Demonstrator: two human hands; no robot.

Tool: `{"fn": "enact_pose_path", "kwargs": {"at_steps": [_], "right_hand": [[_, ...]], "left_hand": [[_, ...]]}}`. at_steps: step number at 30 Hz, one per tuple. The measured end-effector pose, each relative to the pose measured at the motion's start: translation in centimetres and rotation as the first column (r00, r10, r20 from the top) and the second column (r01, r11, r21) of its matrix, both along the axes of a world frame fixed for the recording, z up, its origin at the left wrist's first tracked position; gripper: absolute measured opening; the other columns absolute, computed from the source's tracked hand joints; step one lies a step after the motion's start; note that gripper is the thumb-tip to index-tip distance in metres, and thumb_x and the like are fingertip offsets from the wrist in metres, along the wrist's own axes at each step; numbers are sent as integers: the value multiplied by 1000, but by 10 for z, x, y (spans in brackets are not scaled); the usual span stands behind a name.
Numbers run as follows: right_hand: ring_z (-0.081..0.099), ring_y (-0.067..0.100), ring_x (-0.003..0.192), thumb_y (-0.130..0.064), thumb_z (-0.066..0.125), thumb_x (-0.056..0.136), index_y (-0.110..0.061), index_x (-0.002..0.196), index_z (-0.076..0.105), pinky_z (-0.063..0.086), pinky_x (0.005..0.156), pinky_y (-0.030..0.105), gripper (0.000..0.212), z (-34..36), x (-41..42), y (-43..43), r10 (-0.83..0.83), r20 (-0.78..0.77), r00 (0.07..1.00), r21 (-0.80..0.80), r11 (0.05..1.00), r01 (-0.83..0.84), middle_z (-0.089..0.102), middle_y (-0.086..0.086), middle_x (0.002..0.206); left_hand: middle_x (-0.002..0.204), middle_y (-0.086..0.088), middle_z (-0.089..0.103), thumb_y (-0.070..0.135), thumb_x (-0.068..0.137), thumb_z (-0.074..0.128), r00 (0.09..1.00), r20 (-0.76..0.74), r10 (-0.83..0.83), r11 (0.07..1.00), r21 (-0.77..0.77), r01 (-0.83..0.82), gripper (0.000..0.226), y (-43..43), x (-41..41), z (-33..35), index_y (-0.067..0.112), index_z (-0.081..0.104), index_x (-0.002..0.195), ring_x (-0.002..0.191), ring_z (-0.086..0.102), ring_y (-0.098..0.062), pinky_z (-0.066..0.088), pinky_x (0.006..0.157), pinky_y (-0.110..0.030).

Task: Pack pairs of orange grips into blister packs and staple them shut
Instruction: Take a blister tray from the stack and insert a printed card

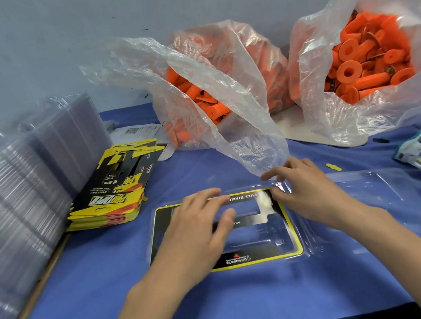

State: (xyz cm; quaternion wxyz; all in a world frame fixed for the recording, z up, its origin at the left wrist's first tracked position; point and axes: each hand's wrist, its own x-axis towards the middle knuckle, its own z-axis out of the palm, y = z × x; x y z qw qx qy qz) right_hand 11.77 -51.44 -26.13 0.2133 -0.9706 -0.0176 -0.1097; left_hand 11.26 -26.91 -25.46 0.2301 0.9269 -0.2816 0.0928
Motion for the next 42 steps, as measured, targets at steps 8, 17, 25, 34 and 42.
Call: {"fn": "enact_pose_path", "kwargs": {"at_steps": [8, 17, 25, 34, 42], "right_hand": [[43, 20, 105, -28, 54, 96, -43, 116, 62, 35, 84, 29, 27, -1, 0, -7, 28, -11, 1000, 50, 998, -27, 43, -8, 96], [50, 21, 99, -20, 41, 103, -33, 116, 66, 37, 80, 30, 31, -2, 2, 4, 33, 28, 999, 148, 988, -37, 48, -6, 97], [50, 19, 102, -35, 50, 97, -36, 107, 67, 40, 88, 33, 20, -3, -3, -2, 69, -2, 998, 73, 995, -69, 57, -11, 108], [51, 23, 100, -34, 50, 96, -35, 107, 67, 40, 87, 35, 19, -5, -3, -5, 72, 9, 997, -18, 997, -72, 61, -9, 105], [50, 22, 96, -31, 51, 97, -34, 107, 67, 35, 84, 31, 20, 0, -6, -9, 84, 74, 994, -74, 994, -79, 60, -8, 105]], "left_hand": [[141, 18, 43, 53, 101, 23, 996, 20, 85, 980, 178, -87, 48, 3, 16, -16, 35, 48, 138, 133, 33, -4, 18, 111, -28], [145, 16, 38, 56, 100, 24, 999, 3, 54, 984, 168, -53, 47, -12, 9, -18, 38, 44, 139, 137, 29, -8, 21, 115, -31], [148, 16, 37, 54, 101, 24, 999, -42, 26, 997, 75, -22, 48, -16, 9, -17, 37, 43, 141, 139, 25, -4, 15, 118, -30], [113, 9, 58, 30, 102, 46, 972, 33, 232, 935, -284, -213, 23, 31, 22, -6, 21, 66, 108, 110, 54, -12, 41, 97, -29], [96, 3, 67, 28, 97, 56, 805, -486, 341, 690, -452, -565, 22, 68, 39, -12, 16, 65, 113, 85, 66, -19, 58, 67, -33]]}}
